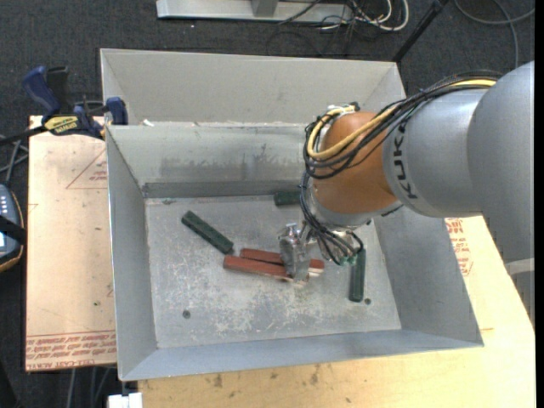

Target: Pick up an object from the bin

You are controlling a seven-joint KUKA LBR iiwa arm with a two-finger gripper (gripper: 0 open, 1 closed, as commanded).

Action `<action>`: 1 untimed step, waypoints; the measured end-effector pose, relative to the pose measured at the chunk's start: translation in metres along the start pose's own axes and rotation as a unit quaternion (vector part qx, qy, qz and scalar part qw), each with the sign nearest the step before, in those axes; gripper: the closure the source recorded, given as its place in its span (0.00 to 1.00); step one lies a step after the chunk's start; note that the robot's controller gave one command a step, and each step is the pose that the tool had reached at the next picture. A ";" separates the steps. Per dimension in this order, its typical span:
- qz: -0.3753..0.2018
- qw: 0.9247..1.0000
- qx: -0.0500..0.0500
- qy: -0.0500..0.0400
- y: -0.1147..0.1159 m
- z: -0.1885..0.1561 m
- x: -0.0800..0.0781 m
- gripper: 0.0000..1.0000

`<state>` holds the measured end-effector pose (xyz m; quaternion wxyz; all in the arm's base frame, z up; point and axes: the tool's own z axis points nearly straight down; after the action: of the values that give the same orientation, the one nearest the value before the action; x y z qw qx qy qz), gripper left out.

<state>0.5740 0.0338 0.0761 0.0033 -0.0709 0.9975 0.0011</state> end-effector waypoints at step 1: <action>0.000 1.000 0.001 0.000 0.000 0.004 0.002 0.00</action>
Offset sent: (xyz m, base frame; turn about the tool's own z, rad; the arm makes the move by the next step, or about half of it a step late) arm 0.0000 0.0000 0.0000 0.0000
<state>0.5725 0.0332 0.0720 0.0037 -0.0711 0.9975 0.0006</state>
